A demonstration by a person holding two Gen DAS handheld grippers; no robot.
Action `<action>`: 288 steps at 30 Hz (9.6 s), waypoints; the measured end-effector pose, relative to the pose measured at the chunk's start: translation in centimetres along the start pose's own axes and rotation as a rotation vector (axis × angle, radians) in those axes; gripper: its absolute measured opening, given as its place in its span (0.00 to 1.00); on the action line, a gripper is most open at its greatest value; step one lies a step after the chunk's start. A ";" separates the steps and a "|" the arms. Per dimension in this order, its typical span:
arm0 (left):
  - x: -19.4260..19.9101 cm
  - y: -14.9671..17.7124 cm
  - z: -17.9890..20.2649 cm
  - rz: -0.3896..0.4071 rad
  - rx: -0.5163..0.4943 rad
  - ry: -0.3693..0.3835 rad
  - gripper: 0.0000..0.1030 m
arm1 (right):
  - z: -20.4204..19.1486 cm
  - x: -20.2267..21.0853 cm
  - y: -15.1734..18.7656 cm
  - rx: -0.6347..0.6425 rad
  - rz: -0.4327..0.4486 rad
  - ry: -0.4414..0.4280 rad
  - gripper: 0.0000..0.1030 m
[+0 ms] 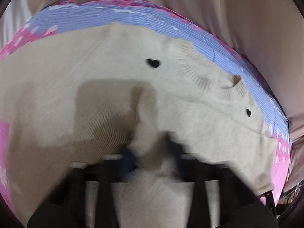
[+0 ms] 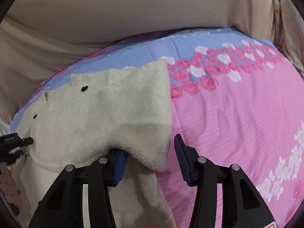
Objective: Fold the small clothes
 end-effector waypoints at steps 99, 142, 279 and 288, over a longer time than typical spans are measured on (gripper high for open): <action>8.8 6.6 -7.5 0.198 0.039 -0.109 0.69 | -4.4 0.3 -4.3 -0.075 0.070 -0.182 0.07; 13.1 24.1 -21.1 0.053 0.192 -0.174 0.79 | 1.1 13.5 24.2 0.007 -0.266 -0.261 0.54; 9.2 4.0 -12.1 0.211 0.020 -0.210 0.21 | -1.4 3.9 -1.8 0.171 -0.035 -0.173 0.10; 12.1 7.9 -14.4 0.250 0.068 -0.181 0.77 | 4.2 6.1 3.2 0.020 -0.092 -0.176 0.60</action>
Point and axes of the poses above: each gripper's, at about its wrist camera, not at the fingertips, and x roughly against the way its jaws point, z to its right, y to its underside, the point moved 5 cm from there along -x, roughly the way its jaws point, and after that the axes turned 3 degrees about -z, right-handed, at the moved point
